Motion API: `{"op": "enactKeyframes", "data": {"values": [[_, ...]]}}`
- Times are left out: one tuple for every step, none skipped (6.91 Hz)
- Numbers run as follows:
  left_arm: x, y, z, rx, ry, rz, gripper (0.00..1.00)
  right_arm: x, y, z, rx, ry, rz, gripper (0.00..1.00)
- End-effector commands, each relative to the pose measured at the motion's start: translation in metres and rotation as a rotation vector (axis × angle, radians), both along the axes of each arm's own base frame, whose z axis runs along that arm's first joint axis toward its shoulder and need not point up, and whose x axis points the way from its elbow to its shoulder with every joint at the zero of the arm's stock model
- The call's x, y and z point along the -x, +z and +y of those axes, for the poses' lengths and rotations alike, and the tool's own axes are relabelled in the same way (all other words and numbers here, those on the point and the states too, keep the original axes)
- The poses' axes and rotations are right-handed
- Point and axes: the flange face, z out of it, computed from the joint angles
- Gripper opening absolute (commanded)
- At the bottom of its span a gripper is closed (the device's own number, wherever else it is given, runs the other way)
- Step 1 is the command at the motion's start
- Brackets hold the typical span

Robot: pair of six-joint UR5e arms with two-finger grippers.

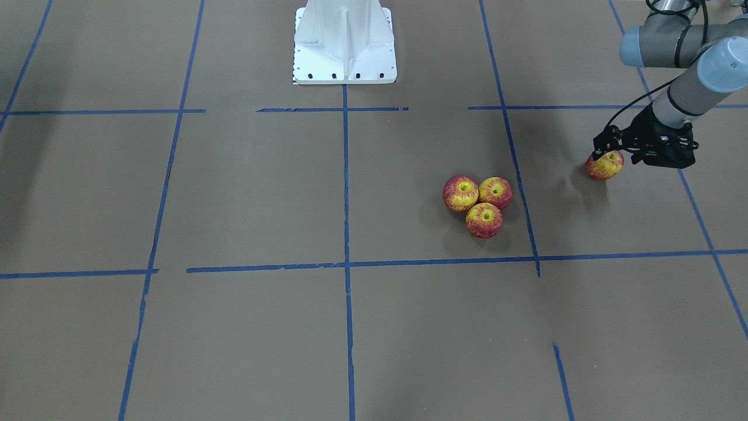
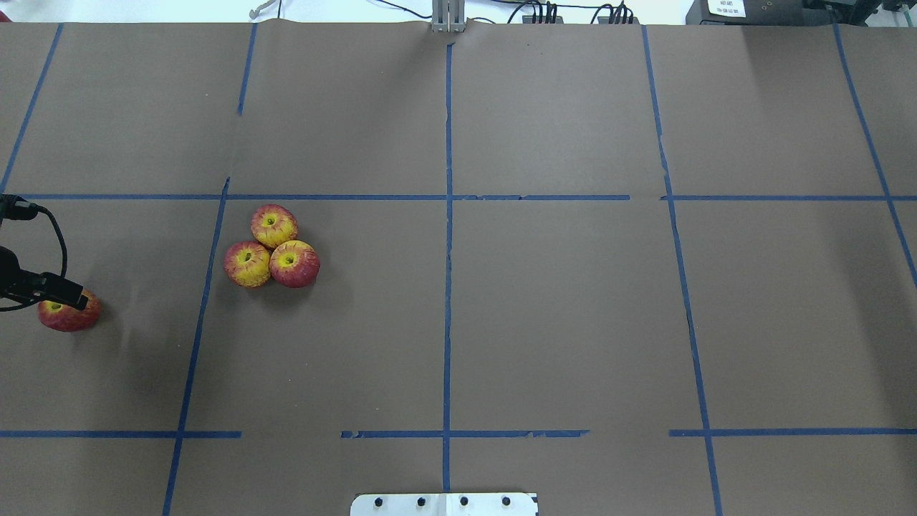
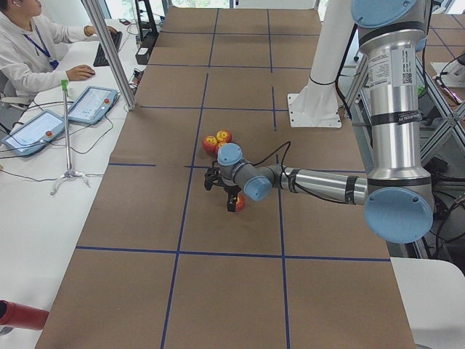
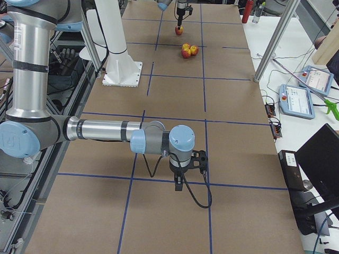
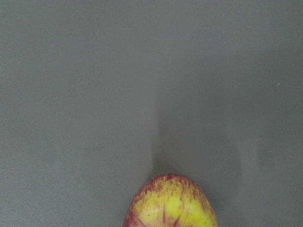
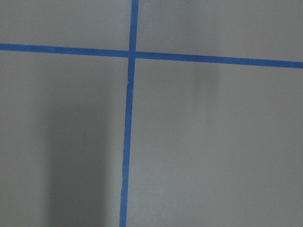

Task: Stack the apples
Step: 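Lower the left gripper onto the lone red-yellow apple and grasp it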

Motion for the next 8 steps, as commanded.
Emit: {"op": "enactKeyframes", "data": {"values": [[-0.016, 0.013, 0.002, 0.006, 0.027, -0.009, 1.0, 0.0, 0.0, 0.0, -0.001, -0.001, 0.0, 1.0], [-0.019, 0.02, 0.002, -0.002, 0.032, -0.004, 1.0, 0.0, 0.0, 0.0, 0.0, 0.0, 0.0, 1.0], [-0.023, 0.025, 0.0, -0.01, 0.037, 0.003, 1.0, 0.0, 0.0, 0.0, 0.0, 0.0, 0.0, 1.0], [-0.025, 0.024, -0.001, -0.016, 0.038, 0.01, 0.79, 0.0, 0.0, 0.0, 0.0, 0.0, 0.0, 1.0], [-0.028, 0.019, -0.005, -0.025, 0.038, 0.016, 0.27, 0.0, 0.0, 0.0, -0.001, -0.001, 0.0, 1.0], [-0.027, 0.003, -0.007, -0.039, 0.035, 0.037, 0.0, 0.0, 0.0, 0.0, 0.0, 0.0, 0.0, 1.0], [-0.024, -0.039, -0.007, -0.09, 0.029, 0.084, 0.0, 0.0, 0.0, 0.0, 0.0, 0.0, 0.0, 1.0], [-0.021, -0.088, -0.003, -0.08, 0.011, 0.1, 0.0, 0.0, 0.0, 0.0, -0.001, -0.001, 0.0, 1.0]]}}
